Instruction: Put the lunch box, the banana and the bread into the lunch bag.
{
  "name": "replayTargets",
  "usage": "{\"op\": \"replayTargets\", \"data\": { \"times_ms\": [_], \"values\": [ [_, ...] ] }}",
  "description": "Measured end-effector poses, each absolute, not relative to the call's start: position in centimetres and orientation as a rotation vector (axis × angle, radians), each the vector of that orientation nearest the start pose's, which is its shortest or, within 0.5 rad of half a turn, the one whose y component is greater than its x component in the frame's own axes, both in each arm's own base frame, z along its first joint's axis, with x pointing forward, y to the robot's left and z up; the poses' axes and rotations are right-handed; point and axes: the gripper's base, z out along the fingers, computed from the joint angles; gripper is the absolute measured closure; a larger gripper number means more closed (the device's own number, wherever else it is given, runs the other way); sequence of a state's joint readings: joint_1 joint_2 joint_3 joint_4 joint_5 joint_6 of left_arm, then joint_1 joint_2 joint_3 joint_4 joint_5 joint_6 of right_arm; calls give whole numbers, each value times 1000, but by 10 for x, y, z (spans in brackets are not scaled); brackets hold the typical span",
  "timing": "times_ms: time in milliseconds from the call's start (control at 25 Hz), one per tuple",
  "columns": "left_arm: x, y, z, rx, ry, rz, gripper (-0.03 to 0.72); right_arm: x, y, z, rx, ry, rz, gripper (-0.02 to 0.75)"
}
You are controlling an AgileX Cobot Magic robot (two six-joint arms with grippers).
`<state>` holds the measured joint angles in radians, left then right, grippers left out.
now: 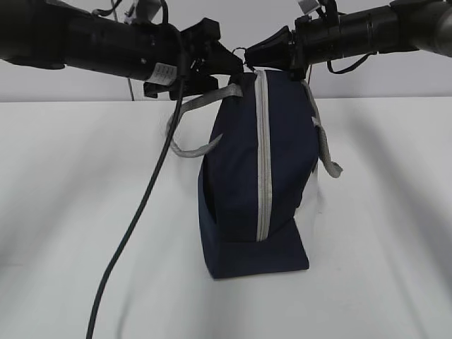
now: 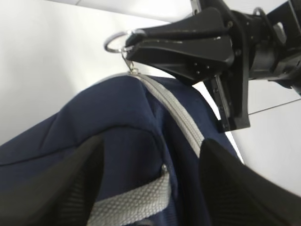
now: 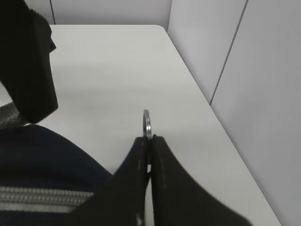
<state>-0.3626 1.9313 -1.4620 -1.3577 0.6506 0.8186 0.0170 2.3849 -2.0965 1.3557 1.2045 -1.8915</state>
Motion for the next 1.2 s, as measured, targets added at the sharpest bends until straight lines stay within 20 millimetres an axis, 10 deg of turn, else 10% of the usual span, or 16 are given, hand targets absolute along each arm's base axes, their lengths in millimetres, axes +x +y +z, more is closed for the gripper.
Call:
{"op": "replayTargets", "data": {
  "times_ms": [360, 640, 1200],
  "values": [
    [407, -219, 250, 291, 2290, -1103, 283, 509, 91, 235, -1276, 1428, 728, 738],
    [411, -225, 263, 372, 2254, -1075, 662, 509, 89, 234, -1287, 1437, 718, 738],
    [409, -224, 260, 438, 2273, -1034, 674, 512, 52, 229, -1303, 1486, 639, 738]
  ]
}}
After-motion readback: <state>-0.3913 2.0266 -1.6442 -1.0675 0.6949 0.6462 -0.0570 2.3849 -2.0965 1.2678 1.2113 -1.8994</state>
